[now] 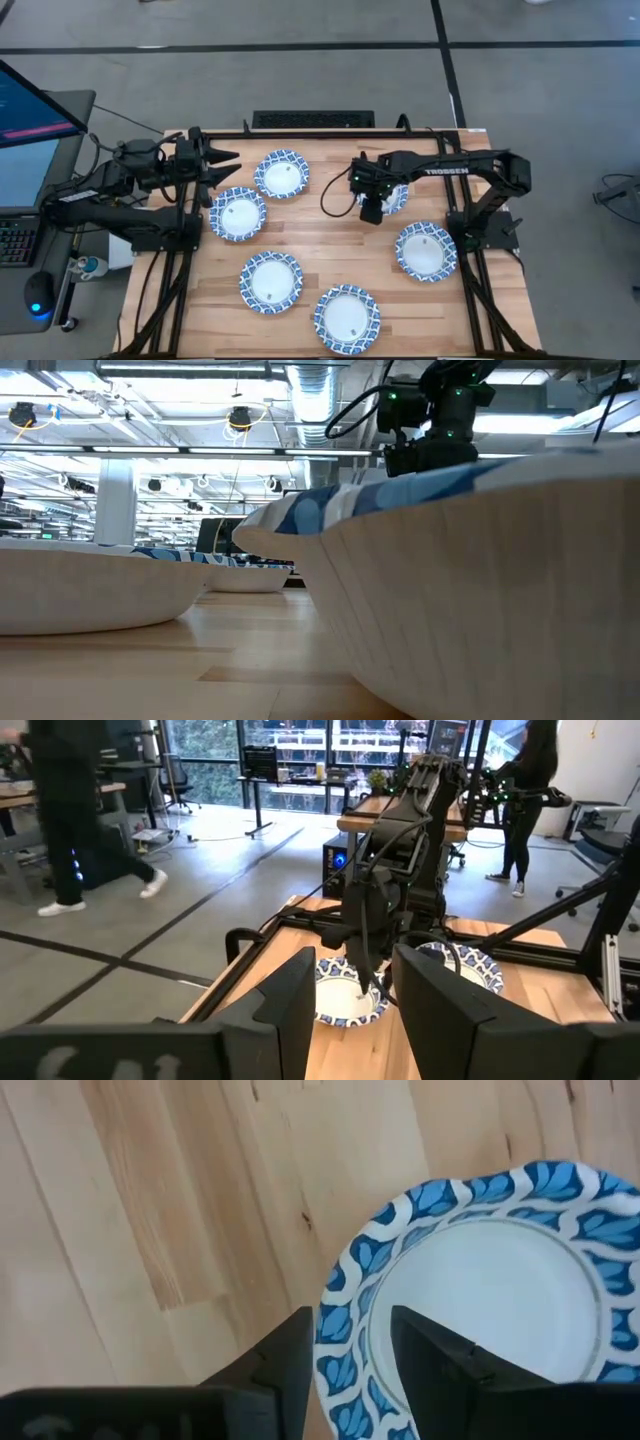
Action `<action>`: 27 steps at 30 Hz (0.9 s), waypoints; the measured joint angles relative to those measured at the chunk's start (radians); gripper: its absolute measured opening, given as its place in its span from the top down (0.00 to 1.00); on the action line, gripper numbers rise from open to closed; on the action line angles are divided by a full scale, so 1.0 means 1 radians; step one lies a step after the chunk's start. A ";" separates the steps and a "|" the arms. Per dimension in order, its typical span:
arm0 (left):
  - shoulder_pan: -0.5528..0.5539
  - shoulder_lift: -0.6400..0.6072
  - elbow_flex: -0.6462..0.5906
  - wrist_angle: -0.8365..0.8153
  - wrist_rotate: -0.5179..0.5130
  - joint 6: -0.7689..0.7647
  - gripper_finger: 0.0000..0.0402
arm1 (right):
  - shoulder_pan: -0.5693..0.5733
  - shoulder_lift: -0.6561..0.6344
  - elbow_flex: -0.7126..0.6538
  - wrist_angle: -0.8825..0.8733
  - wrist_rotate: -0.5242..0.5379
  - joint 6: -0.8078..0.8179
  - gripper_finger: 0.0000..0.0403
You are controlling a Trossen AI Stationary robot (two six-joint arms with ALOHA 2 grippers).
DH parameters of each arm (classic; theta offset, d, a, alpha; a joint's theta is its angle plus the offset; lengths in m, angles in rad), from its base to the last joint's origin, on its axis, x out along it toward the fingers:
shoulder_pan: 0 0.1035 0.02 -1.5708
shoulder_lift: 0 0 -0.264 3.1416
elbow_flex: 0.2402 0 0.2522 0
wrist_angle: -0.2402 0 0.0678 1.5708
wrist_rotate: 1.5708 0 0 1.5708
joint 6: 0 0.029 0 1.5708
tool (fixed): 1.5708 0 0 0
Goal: Nest bowls inside each other
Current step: Stack the blue patterned bowl on the blue bowl
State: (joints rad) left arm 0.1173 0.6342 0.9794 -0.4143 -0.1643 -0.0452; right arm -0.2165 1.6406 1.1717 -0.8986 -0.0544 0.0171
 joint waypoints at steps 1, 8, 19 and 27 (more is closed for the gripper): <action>0.000 0.000 0.000 -0.002 0.000 0.000 0.69 | 0.000 0.004 0.000 -0.003 0.000 0.012 0.61; 0.000 0.000 0.000 -0.052 0.001 -0.017 0.69 | -0.001 0.081 0.000 -0.040 0.000 0.071 0.59; 0.000 -0.008 0.000 -0.042 0.028 -0.018 0.69 | 0.001 0.181 0.000 -0.033 -0.001 0.089 0.61; 0.000 -0.015 0.000 -0.043 0.028 -0.012 0.69 | -0.010 0.138 0.000 -0.084 -0.067 0.151 0.55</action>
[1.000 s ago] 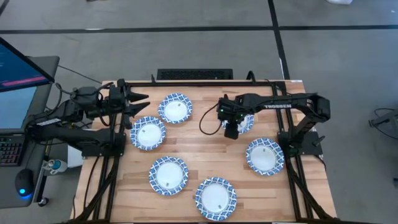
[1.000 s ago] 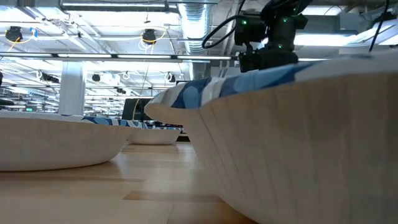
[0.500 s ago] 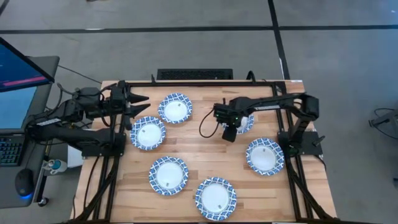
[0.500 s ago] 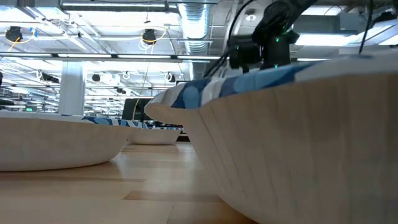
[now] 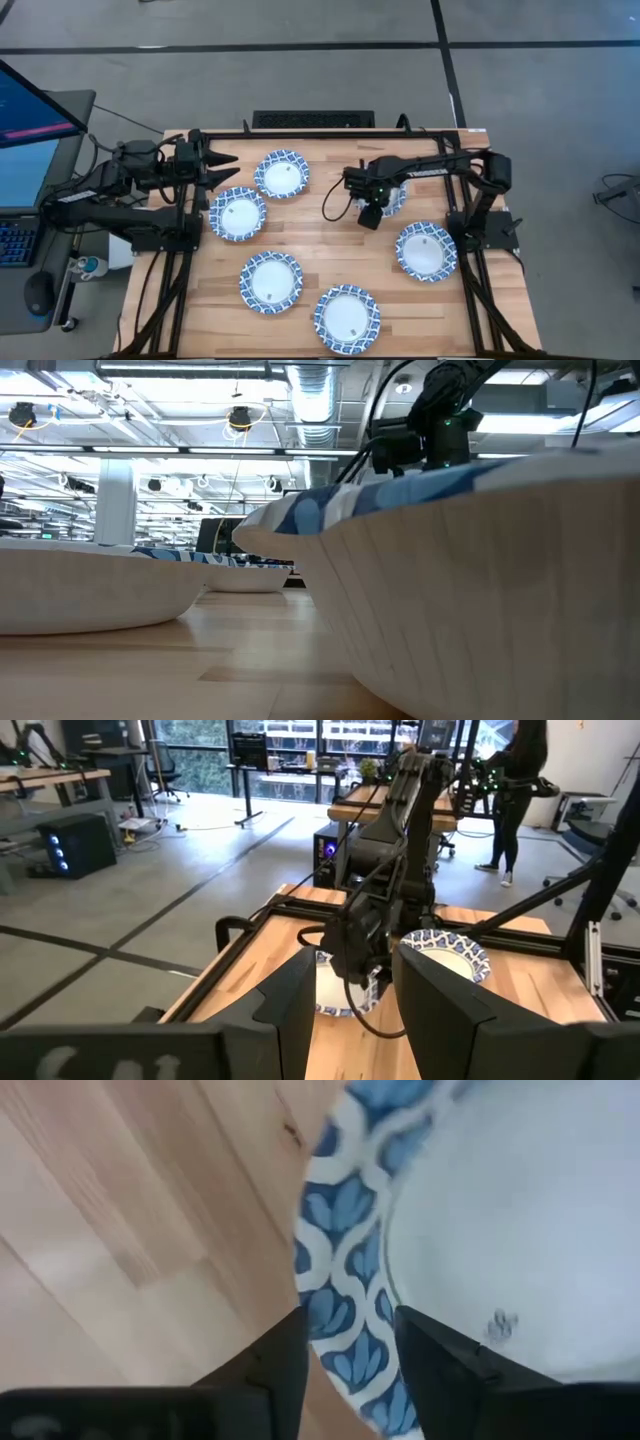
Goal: Nest bowls inside each other
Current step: Stack the blue patterned bowl on the blue bowl
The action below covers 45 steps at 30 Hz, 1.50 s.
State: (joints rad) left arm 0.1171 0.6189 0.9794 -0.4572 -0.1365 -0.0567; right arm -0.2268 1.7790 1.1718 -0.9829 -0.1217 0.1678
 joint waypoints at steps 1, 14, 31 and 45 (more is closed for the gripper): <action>0.000 0.000 0.000 0.000 0.000 0.004 0.69 | 0.000 0.000 0.002 -0.003 -0.006 0.000 0.54; 0.000 0.002 0.016 0.003 -0.001 -0.008 0.69 | 0.058 0.005 0.094 -0.033 -0.038 0.042 0.40; 0.000 0.002 0.060 0.003 0.077 -0.019 0.69 | 0.131 0.087 0.117 -0.016 0.116 0.042 0.40; 0.000 0.002 0.060 0.003 0.078 -0.018 0.69 | 0.116 0.170 0.118 0.041 0.153 0.043 0.49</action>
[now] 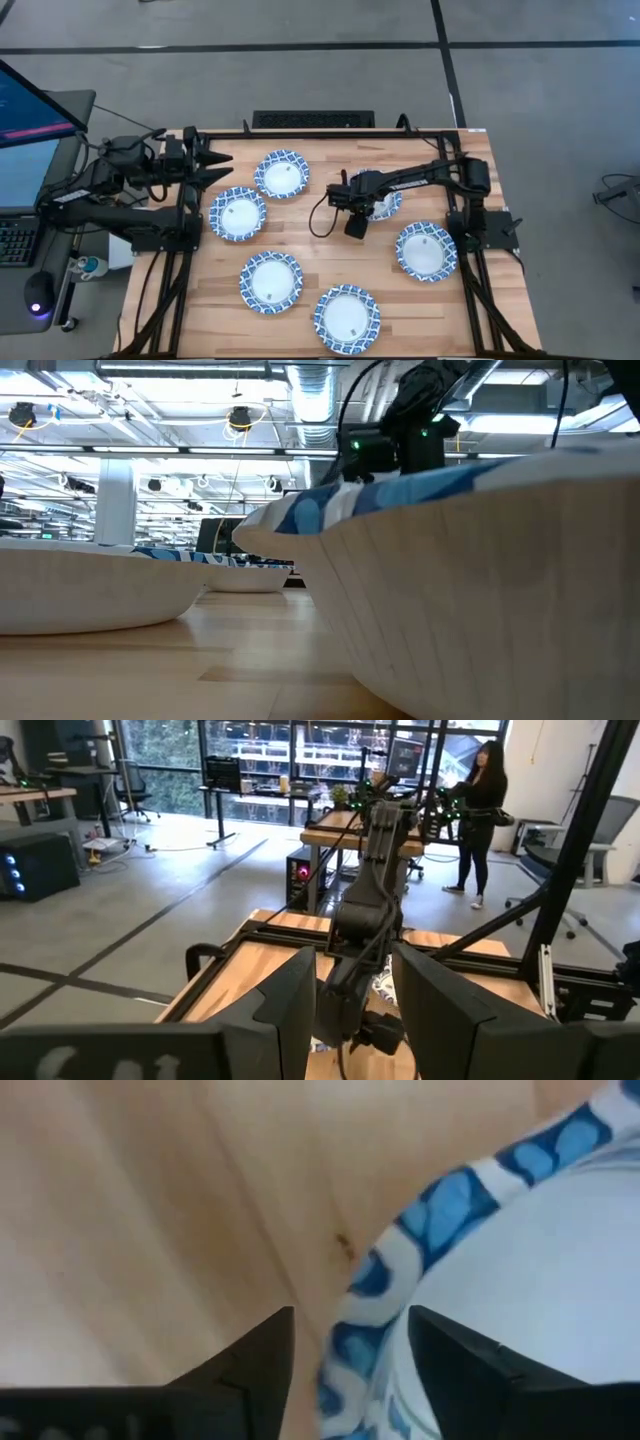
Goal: Nest bowls inside each other
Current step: Stack the blue patterned bowl on the blue bowl
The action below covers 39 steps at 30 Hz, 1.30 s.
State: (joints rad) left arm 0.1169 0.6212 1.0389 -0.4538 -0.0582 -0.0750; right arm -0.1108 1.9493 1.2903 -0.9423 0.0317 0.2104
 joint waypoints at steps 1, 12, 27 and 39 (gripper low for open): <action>0.000 0.000 0.000 0.000 0.000 0.000 0.69 | -0.004 0.005 -0.002 -0.017 0.000 0.000 0.52; 0.000 0.000 0.000 0.000 0.000 0.000 0.69 | -0.028 -0.008 0.001 -0.017 0.009 0.001 0.97; 0.000 0.000 0.000 -0.007 0.000 0.000 0.69 | 0.063 -0.175 0.181 -0.236 0.018 0.059 0.98; 0.000 0.000 0.000 -0.006 -0.001 -0.027 0.69 | 0.229 -0.237 0.207 -0.375 0.065 0.250 0.99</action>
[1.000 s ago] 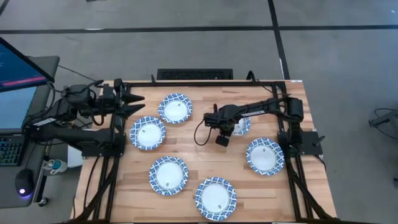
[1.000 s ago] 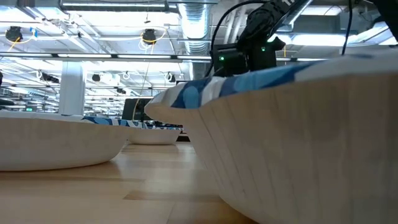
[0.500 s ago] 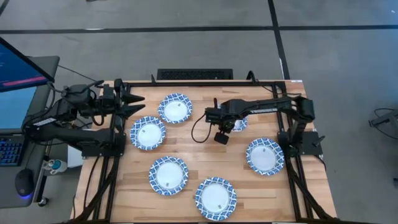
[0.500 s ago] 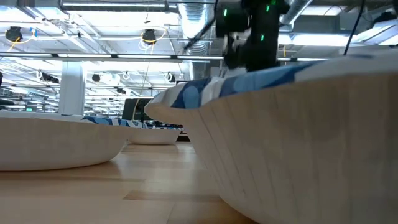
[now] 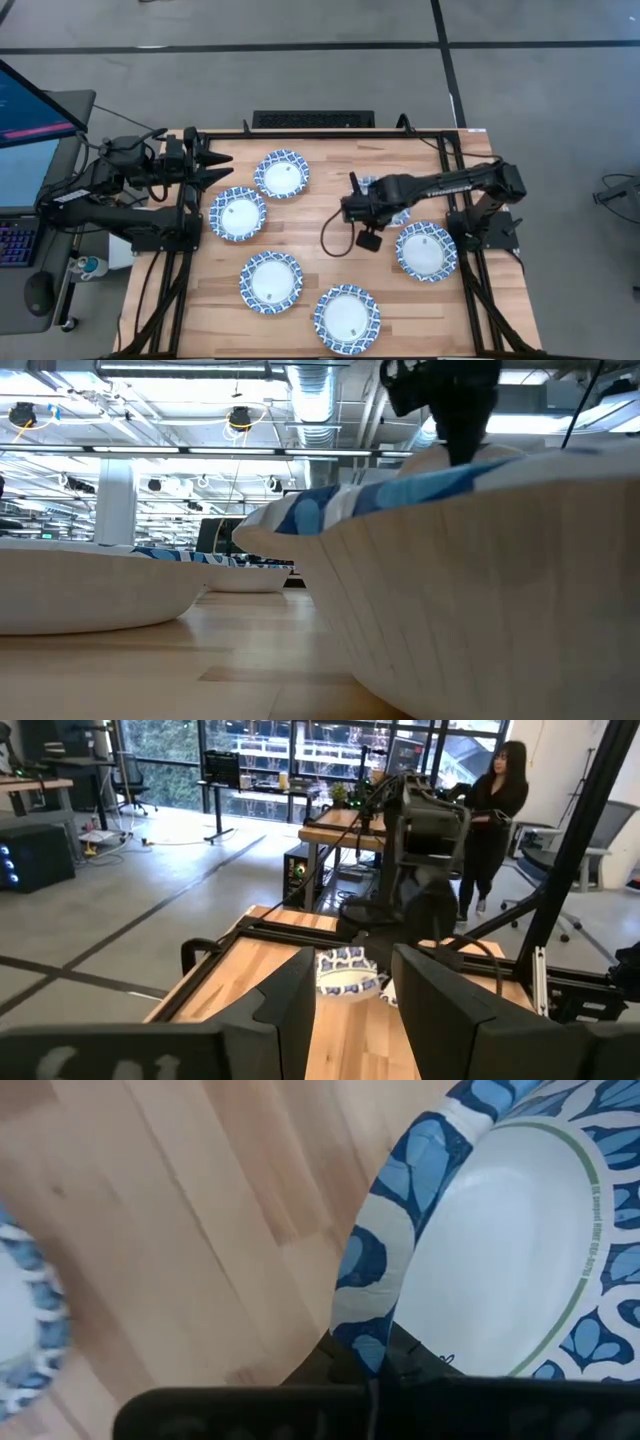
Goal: Nest bowls inside each other
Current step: Stack the blue patterned bowl on the blue bowl
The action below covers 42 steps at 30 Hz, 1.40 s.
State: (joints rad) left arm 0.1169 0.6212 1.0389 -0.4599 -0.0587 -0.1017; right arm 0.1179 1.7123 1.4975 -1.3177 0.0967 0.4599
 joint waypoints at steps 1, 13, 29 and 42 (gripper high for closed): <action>0.000 0.000 0.000 0.000 0.000 0.000 0.69 | 0.008 0.000 0.000 -0.020 0.014 0.014 0.99; 0.000 0.000 0.000 -0.019 0.000 0.000 0.69 | 0.041 0.000 0.000 -0.098 -0.024 0.076 0.99; 0.000 0.000 0.000 -0.029 0.000 -0.009 0.69 | 0.065 0.001 0.000 0.526 -0.155 0.003 0.99; 0.000 0.012 0.000 -0.011 -0.003 -0.034 0.69 | 0.066 0.105 0.110 0.621 -0.151 -0.144 1.00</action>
State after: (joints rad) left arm 0.1169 0.6336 1.0389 -0.4710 -0.0612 -0.1362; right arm 0.1834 1.8169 1.6076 -0.6969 -0.0543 0.3163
